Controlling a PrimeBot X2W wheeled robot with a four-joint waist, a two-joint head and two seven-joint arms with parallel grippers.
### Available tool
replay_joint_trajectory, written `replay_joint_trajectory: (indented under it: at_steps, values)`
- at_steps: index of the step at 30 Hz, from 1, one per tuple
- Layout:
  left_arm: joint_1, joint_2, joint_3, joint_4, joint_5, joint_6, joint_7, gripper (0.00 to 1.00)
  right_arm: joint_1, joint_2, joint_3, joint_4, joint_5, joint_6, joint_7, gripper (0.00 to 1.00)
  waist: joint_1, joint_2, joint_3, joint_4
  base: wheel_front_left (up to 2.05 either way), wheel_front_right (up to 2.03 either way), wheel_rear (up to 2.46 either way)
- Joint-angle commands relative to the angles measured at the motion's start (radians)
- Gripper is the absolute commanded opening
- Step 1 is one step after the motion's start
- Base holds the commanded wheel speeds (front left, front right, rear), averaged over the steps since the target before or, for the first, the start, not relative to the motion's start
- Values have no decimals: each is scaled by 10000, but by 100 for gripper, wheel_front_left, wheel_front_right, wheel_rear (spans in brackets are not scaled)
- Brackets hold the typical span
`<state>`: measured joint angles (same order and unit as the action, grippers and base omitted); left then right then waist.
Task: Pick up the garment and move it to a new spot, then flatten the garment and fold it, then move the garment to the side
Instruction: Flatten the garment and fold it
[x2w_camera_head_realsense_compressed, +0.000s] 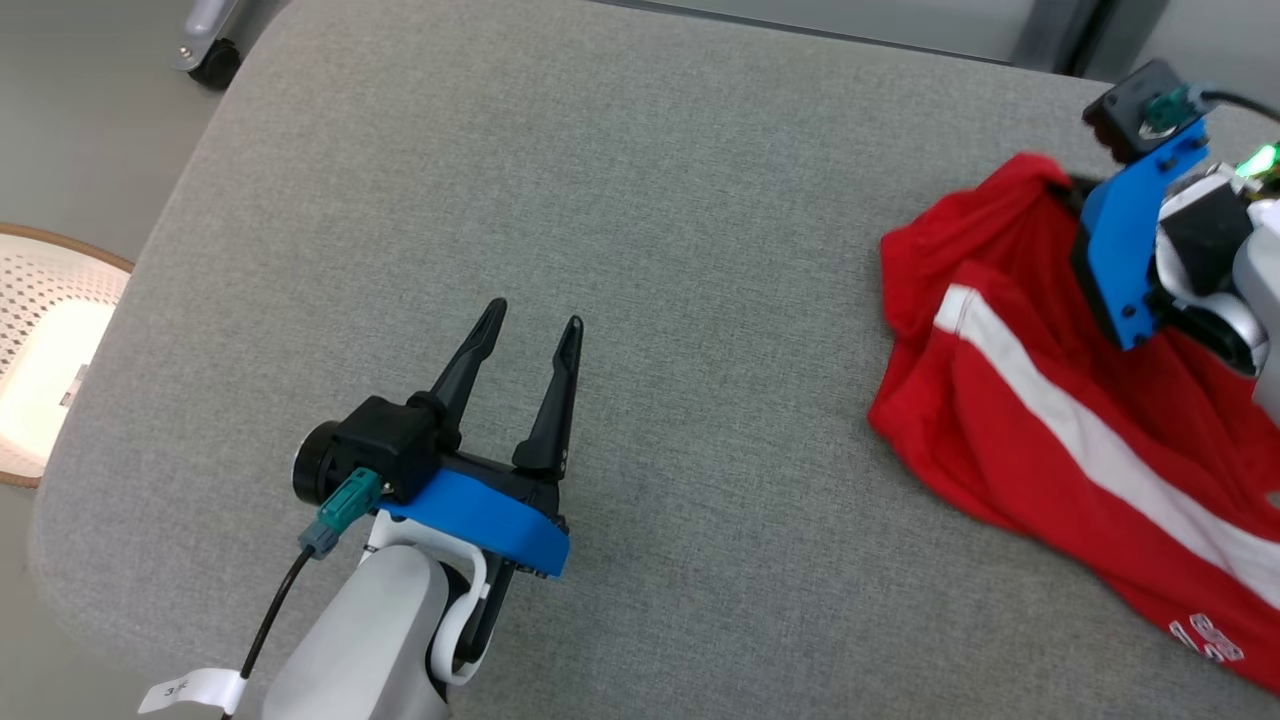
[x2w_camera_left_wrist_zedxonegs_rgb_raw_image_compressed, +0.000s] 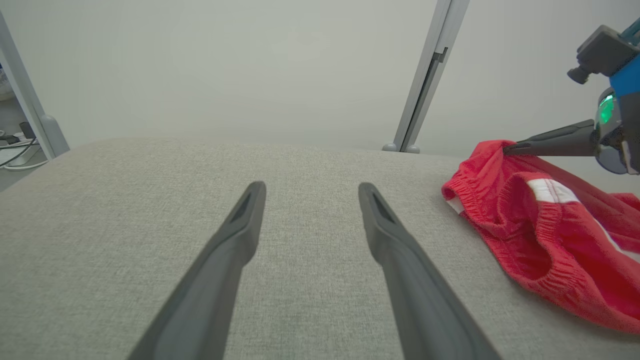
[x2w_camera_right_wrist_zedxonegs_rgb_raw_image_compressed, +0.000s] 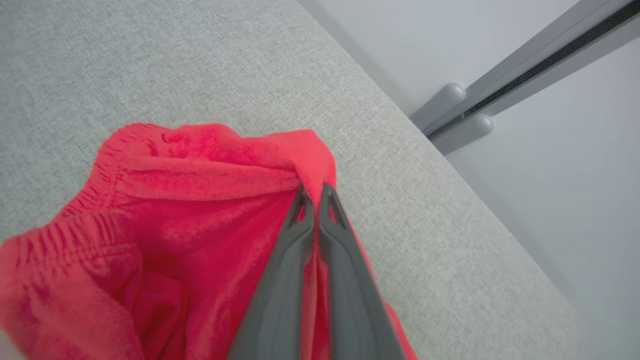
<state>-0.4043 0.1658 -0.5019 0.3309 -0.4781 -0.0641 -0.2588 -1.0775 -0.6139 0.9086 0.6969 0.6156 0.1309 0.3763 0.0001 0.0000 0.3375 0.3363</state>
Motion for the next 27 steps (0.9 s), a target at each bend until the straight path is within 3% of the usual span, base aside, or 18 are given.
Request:
replay_joint_trajectory:
  at_steps: [1,6,7,8,16,23,27]
  values:
    - [-178,-14,-15,21,51,-58,-71,100,-255,53,-46,168,-147,-2,-205,0,-1,0,4,50,0,0,0]
    - [-268,-107,-51,68,134,-141,-71,100,-859,286,-256,1003,-819,-2,-1225,0,-1,0,-4,181,0,0,0]
    - [-285,-119,-48,80,148,-149,-72,100,-923,361,-264,1134,-985,-2,-1511,37,-1,0,-10,186,0,0,0]
    - [-290,-119,-36,93,146,-135,-73,100,-902,484,-319,1274,-1025,-2,-1749,100,-1,0,-27,173,0,0,0]
    - [4,27,82,286,185,-124,-69,100,27,1231,-791,1958,-423,-1,-2985,100,-1,0,-667,-385,0,0,0]
    - [557,335,351,425,38,88,-69,100,1990,1477,-2008,1056,81,-2,-5347,100,-1,0,-1512,-1424,0,0,0]
    - [1029,610,661,370,-162,285,-69,100,3431,1738,-3389,387,-270,-2,-6216,100,-1,0,-1881,-2151,0,0,0]
